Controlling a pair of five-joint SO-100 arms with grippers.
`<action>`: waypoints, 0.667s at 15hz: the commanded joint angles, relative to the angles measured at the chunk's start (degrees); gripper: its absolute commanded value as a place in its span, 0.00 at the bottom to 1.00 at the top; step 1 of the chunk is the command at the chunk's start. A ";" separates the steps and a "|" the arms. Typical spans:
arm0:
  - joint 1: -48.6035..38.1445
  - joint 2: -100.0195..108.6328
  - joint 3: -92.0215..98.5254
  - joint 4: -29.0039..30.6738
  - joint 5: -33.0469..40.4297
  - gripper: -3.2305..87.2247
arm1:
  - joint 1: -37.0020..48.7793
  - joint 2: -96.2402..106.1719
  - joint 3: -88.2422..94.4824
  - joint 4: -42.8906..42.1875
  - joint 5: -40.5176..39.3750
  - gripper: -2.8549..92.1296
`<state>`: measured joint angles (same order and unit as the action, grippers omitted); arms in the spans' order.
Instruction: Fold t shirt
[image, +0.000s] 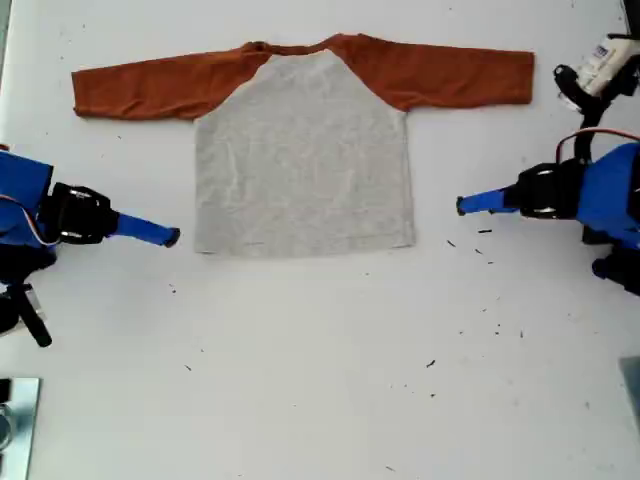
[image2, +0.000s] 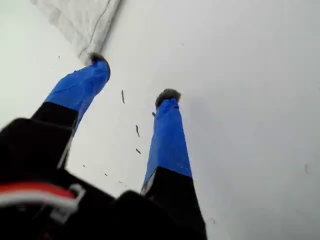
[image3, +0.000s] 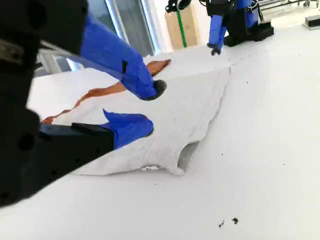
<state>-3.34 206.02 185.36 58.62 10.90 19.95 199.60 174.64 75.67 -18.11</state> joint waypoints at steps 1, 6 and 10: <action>-2.37 0.44 0.53 0.26 -0.26 0.12 | -0.79 1.05 3.52 0.35 10.72 0.25; -2.55 0.44 0.53 -0.79 -2.11 0.06 | -1.14 1.05 0.88 0.53 2.29 0.07; 0.26 0.53 0.53 -2.02 -2.02 0.03 | 3.78 -6.24 -9.93 4.92 -2.72 0.06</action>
<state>-3.34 206.02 185.36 57.92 9.40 21.09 197.84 170.51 79.45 -17.49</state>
